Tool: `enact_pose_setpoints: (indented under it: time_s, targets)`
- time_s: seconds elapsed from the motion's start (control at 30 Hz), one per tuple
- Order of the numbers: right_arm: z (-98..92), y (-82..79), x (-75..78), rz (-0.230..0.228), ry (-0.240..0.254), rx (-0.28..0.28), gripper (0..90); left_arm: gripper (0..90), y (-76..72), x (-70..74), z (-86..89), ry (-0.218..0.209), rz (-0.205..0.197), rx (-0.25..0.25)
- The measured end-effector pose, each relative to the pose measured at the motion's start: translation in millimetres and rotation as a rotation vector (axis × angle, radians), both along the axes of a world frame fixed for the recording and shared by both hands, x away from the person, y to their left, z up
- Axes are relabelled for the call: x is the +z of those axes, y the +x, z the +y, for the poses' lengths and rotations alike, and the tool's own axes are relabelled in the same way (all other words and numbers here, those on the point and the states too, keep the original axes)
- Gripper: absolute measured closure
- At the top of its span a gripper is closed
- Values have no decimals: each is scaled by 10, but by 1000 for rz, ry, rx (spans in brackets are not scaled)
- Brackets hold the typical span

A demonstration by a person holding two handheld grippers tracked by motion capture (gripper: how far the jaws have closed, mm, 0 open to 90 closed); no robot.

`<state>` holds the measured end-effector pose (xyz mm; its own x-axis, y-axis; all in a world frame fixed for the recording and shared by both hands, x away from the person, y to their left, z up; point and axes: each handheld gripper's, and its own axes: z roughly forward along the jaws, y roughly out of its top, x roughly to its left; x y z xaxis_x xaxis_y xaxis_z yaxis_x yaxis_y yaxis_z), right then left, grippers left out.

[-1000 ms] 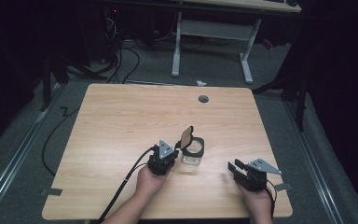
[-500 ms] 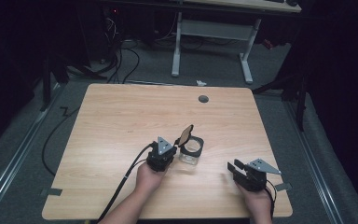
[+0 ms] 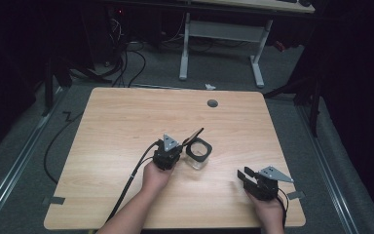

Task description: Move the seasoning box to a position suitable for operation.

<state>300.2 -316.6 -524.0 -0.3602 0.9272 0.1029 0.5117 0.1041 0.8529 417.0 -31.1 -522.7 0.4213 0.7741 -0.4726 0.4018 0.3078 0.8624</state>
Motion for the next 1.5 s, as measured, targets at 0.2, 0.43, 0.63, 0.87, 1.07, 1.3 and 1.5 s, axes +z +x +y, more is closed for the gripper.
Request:
enact_pose_setpoints:
  time_s: [0.2,0.43,0.63,0.87,1.07,1.3,1.5]
  targets:
    - [1,-1,-8,-1,-4,4,623,900,67,-3,-42,-6,0,-2]
    - [15,-9,-10,0,-4,8,631,900,180,-19,-86,-11,10,-5]
    - [65,-5,-23,3,-17,32,631,900,135,23,45,-33,14,6]
    - [201,-5,32,-14,-21,61,646,881,-155,133,512,-14,-23,17]
    - [339,64,63,-25,-41,66,704,842,-484,91,910,42,9,20]
    - [526,241,44,-5,-70,93,900,745,-755,19,1212,-7,12,55]
    - [671,499,52,8,-97,110,900,709,-771,2,1293,6,-4,88]
